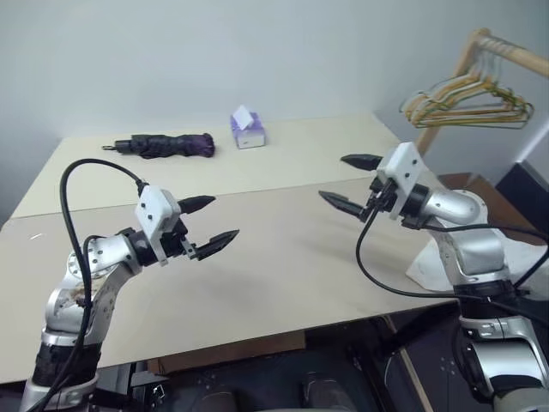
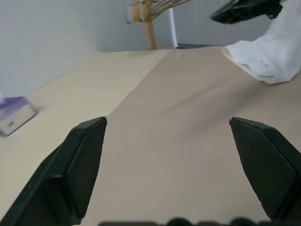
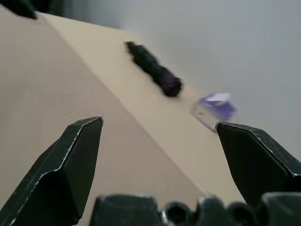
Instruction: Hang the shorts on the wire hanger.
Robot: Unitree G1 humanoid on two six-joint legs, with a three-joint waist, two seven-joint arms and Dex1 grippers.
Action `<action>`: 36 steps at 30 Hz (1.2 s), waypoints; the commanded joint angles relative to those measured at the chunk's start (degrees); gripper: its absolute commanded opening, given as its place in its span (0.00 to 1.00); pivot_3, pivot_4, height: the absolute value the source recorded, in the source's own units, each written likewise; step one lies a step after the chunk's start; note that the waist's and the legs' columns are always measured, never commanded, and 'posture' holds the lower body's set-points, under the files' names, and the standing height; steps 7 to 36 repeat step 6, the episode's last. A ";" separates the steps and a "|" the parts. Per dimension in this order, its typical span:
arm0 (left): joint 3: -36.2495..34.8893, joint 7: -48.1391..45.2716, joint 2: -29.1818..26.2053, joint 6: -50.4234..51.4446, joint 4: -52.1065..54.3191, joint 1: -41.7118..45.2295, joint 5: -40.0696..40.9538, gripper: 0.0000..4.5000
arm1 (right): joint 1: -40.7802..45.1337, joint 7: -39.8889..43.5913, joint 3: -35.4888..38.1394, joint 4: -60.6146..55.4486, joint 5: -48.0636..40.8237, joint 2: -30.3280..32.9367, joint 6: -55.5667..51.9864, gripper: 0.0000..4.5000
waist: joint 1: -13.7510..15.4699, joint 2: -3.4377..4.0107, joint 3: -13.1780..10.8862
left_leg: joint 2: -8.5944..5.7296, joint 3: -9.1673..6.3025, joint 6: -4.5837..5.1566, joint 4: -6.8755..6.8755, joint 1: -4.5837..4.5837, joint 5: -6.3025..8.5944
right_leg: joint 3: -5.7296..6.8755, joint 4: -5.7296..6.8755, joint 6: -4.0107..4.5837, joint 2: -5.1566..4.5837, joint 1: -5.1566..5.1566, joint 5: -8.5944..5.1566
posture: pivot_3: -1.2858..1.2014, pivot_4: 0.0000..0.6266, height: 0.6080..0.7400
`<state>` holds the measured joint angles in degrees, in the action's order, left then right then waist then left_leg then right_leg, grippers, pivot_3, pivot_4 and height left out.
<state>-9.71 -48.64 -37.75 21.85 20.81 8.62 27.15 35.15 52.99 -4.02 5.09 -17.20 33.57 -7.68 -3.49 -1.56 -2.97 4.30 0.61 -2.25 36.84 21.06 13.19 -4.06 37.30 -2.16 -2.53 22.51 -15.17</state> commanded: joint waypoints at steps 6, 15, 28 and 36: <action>-1.75 1.29 -1.98 -0.81 2.93 -1.08 -0.39 1.00 | 2.28 4.16 1.55 1.38 -0.88 -1.24 0.73 1.00 | 4.44 0.01 -0.04 | 0.00 0.04 0.00 0.00 0.19 0.00 | 0.04 -0.08 0.25 0.00 0.19 0.15 | 0.56 0.07 1.00; -1.75 1.29 -1.98 -0.81 2.93 -1.08 -0.39 1.00 | 2.28 4.16 1.55 1.38 -0.88 -1.24 0.73 1.00 | 4.44 0.01 -0.04 | 0.00 0.04 0.00 0.00 0.19 0.00 | 0.04 -0.08 0.25 0.00 0.19 0.15 | 0.56 0.07 1.00; -1.75 1.29 -1.98 -0.81 2.93 -1.08 -0.39 1.00 | 2.28 4.16 1.55 1.38 -0.88 -1.24 0.73 1.00 | 4.44 0.01 -0.04 | 0.00 0.04 0.00 0.00 0.19 0.00 | 0.04 -0.08 0.25 0.00 0.19 0.15 | 0.56 0.07 1.00; -1.75 1.29 -1.98 -0.81 2.93 -1.08 -0.39 1.00 | 2.28 4.16 1.55 1.38 -0.88 -1.24 0.73 1.00 | 4.44 0.01 -0.04 | 0.00 0.04 0.00 0.00 0.19 0.00 | 0.04 -0.08 0.25 0.00 0.19 0.15 | 0.56 0.07 1.00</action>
